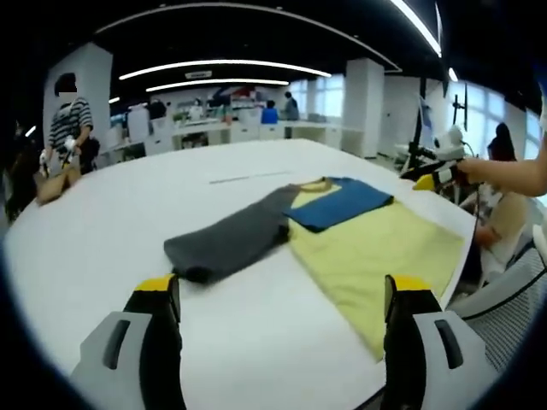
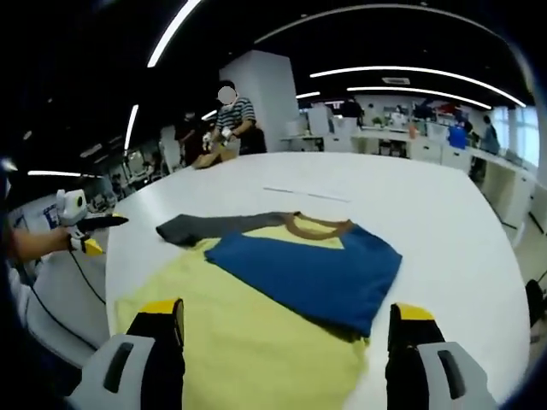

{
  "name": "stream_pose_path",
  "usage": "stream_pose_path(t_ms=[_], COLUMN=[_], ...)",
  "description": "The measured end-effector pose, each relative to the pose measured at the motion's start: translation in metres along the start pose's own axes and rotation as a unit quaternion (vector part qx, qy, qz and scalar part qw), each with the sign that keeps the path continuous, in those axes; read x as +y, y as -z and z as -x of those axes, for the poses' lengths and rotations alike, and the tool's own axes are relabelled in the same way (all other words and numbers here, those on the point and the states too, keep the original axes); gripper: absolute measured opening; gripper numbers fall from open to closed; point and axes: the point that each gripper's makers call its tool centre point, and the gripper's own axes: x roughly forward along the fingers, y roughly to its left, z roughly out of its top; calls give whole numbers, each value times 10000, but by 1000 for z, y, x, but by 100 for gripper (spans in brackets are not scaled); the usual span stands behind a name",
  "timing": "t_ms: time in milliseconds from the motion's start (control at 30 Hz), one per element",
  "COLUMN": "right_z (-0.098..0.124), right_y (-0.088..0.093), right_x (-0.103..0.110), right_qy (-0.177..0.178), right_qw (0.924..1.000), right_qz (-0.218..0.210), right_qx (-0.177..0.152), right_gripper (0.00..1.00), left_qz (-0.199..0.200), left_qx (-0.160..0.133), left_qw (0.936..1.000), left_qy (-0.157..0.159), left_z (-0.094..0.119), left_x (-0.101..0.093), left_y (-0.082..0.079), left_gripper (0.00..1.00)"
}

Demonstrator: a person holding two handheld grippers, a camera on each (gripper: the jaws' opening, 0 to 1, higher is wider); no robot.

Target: Fold the garment on the visible template until the final outline fits inside the template.

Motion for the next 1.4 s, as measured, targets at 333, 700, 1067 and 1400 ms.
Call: stream_pose_path(t_ms=[333,700,1067,1400], right_z=[17,35,47,46], right_y=[3,4,9,10], right_x=[24,46,56,63], right_qy=[-180,-376,-430,-513], right_qw=[9997,9990,9985,9976], right_qz=[184,221,327,463], right_qx=[-36,-101,-9,25], right_gripper=[99,99,99,99], left_qz=[358,581,1236,1885], left_qx=[-40,78,99,195], left_qw=[9979,9926,9832,9698], left_qy=[-531,-1062,-1340,-1534], left_z=[-14,-32,-47,-62], left_x=[46,86,106,109], left_y=[-3,2,16,29], left_gripper=[82,57,41,29])
